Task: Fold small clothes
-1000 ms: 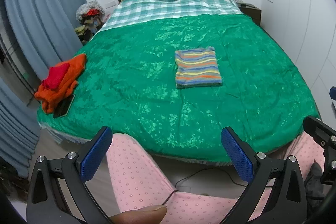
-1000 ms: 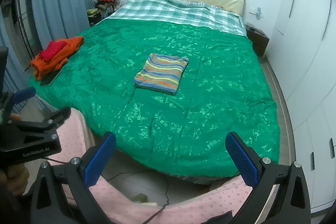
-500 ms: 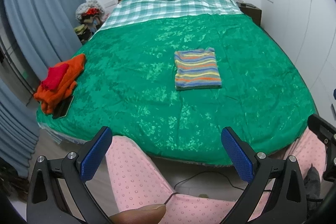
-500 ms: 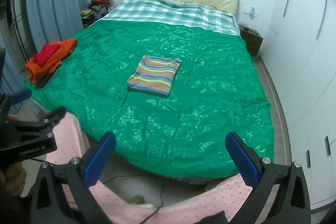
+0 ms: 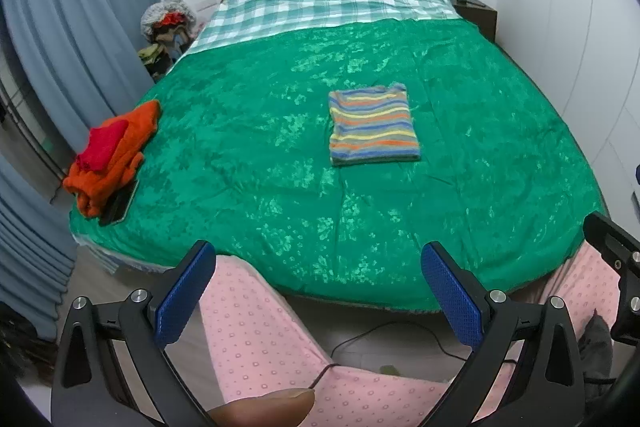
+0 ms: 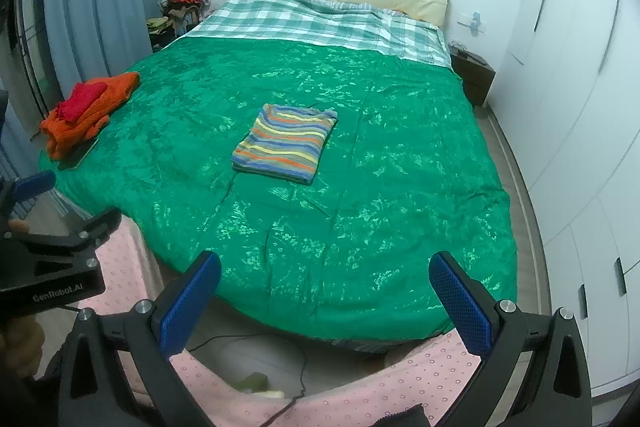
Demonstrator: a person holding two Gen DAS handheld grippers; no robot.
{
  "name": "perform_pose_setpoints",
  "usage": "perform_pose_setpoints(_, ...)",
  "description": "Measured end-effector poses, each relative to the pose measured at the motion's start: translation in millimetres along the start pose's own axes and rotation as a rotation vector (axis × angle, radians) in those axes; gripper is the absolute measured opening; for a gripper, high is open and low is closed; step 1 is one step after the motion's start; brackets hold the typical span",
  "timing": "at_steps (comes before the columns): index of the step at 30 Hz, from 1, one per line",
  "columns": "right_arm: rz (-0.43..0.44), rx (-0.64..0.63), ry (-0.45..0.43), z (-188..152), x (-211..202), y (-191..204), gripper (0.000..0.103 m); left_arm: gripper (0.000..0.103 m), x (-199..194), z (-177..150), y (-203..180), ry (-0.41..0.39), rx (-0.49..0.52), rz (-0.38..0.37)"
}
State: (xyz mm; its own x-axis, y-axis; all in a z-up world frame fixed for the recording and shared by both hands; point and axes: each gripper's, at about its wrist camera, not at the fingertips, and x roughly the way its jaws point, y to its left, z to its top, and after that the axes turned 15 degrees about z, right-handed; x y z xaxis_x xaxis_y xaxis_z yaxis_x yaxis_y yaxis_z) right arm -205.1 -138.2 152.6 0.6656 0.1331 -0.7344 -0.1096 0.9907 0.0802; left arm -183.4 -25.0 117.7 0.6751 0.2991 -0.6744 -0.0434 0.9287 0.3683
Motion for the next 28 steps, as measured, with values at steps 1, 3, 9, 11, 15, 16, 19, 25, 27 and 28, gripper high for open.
perform_pose_setpoints(1,-0.002,0.002,0.001,-0.3,0.7,0.2,0.102,0.103,0.2,0.1,-0.3,0.000,0.000,0.000)
perform_pose_setpoints(3,-0.006,0.004,0.002,-1.2,2.1,0.1,0.102,0.103,-0.2,-0.1,-0.8,0.000,-0.003,0.000)
perform_pose_setpoints(9,-0.021,0.002,-0.001,-1.4,4.4,1.0,0.102,0.103,0.3,1.1,-2.4,-0.006,-0.012,-0.003)
perform_pose_setpoints(11,-0.022,0.001,0.001,-1.6,5.6,2.0,0.102,0.103,0.8,0.9,-3.4,-0.003,-0.011,-0.006)
perform_pose_setpoints(15,-0.022,0.003,0.000,-1.0,5.1,2.4,0.102,0.103,2.4,2.4,-5.7,0.004,-0.006,-0.009)
perform_pose_setpoints(16,-0.023,0.003,0.000,-0.9,5.2,2.3,0.102,0.103,2.6,2.4,-6.3,0.005,-0.005,-0.010)
perform_pose_setpoints(19,-0.022,0.003,0.000,-0.9,5.1,2.2,0.102,0.103,2.3,2.9,-6.7,0.005,-0.007,-0.014)
perform_pose_setpoints(25,-0.021,0.002,0.001,-0.4,5.3,1.2,0.102,0.103,2.0,2.8,-7.4,-0.001,-0.003,-0.016)
perform_pose_setpoints(27,-0.020,0.003,0.001,-0.4,5.4,1.2,0.102,0.103,0.6,2.5,-8.1,-0.014,-0.002,-0.010)
perform_pose_setpoints(28,-0.021,0.001,0.000,-0.3,5.2,1.0,0.102,0.103,-0.1,2.7,-8.5,-0.019,-0.001,-0.006)
